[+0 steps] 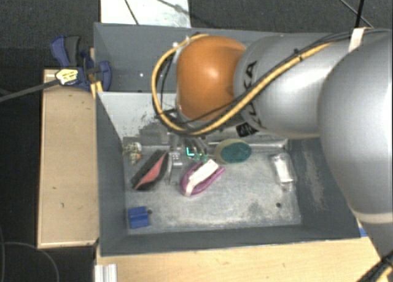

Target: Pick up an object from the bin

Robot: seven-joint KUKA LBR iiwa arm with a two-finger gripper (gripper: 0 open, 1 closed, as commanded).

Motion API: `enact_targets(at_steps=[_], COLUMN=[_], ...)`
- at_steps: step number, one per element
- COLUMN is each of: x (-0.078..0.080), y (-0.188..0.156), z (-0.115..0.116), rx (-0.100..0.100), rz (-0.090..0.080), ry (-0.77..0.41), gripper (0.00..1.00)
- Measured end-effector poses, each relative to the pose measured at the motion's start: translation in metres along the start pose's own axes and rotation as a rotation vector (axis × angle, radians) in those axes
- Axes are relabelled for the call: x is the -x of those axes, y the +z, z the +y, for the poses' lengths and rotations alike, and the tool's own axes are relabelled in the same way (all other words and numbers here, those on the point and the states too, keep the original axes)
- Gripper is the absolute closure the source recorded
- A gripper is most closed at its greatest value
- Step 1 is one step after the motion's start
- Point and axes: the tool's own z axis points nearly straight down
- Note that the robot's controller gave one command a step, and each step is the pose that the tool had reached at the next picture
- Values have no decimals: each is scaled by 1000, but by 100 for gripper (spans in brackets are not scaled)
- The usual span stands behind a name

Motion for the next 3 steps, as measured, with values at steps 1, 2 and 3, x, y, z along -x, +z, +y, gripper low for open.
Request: enact_targets(at_steps=[1, 2, 3], x=[10, -1, -2], y=[99, 96, 96], z=[-11, 19, 18], rx=[-2, -1, -1], rz=[0, -2, -1], ry=[296, -118, -112], gripper=[0, 0, 100])
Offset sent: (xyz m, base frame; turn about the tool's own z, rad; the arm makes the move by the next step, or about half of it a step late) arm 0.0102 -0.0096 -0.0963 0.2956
